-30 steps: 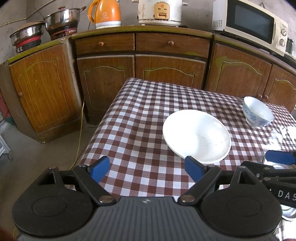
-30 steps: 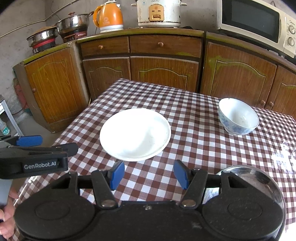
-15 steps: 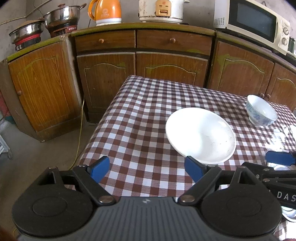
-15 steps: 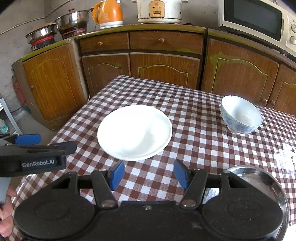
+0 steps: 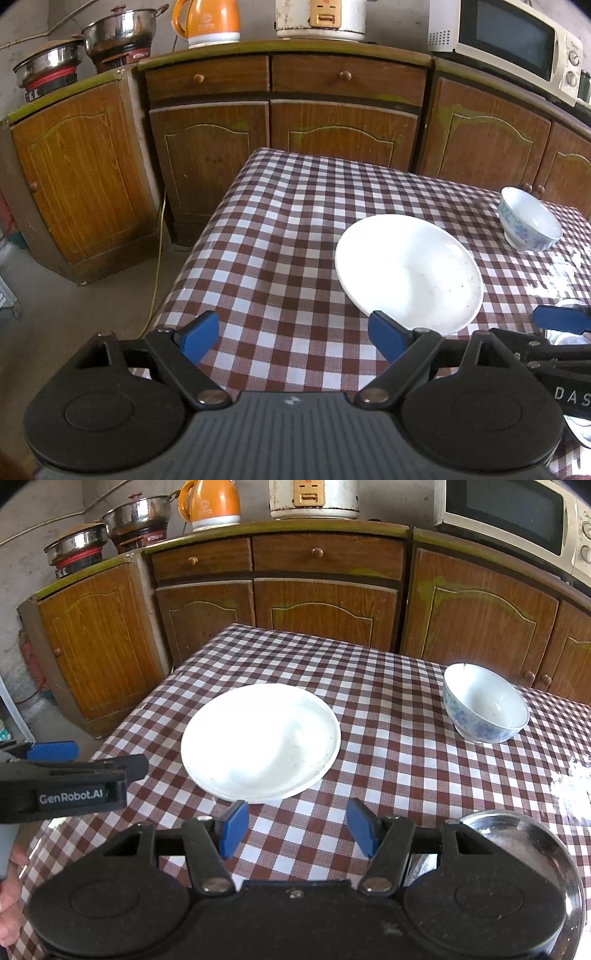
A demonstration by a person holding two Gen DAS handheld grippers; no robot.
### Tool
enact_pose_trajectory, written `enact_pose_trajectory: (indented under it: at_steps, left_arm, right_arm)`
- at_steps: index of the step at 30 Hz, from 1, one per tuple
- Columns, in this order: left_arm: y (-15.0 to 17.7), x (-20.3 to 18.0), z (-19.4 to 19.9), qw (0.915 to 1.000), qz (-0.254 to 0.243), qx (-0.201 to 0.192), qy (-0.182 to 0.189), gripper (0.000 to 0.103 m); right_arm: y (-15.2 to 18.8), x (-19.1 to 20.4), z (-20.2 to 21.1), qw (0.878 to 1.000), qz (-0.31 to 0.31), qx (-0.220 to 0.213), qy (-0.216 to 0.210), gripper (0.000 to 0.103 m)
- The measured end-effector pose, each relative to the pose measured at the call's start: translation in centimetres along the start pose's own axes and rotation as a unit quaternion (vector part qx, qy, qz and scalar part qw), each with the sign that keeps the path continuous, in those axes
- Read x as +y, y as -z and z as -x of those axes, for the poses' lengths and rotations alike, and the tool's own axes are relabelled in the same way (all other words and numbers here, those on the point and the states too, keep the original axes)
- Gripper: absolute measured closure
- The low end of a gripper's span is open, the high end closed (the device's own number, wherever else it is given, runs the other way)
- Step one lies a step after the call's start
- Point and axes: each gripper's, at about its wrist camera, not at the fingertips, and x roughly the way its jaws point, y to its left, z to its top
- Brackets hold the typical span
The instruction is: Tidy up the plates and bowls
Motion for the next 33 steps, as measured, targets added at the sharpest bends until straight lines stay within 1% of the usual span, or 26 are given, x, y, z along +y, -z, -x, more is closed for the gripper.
enact_pose_trajectory:
  at_steps: [8, 12, 28, 30, 33]
  left_arm:
    - [-0.5, -0.3, -0.7, 0.9999, -0.009, -0.002, 0.01, 0.012]
    - [-0.6, -0.5, -1.0, 0.9996, -0.017, -0.009, 0.019, 0.009]
    - [-1.5, -1.1, -2.0, 0.9993, -0.028, -0.014, 0.02, 0.009]
    - [-1.6, -1.2, -2.1, 0.9993, -0.03, -0.015, 0.02, 0.008]
    - [-1.7, -1.3, -2.3, 0.9992, -0.032, -0.015, 0.019, 0.008]
  right_arm:
    - [-0.3, -0.4, -0.6, 1.0, -0.003, -0.001, 0.001, 0.032]
    - [-0.6, -0.7, -0.8, 1.0, -0.005, -0.003, 0.002, 0.032]
    - [-1.1, -1.5, -1.7, 1.0, -0.013, -0.004, 0.011, 0.031]
    - [-1.2, -1.7, -1.8, 1.0, -0.013, -0.005, 0.013, 0.03]
    - [-1.3, -2.0, -2.1, 1.0, -0.018, -0.007, 0.014, 0.026]
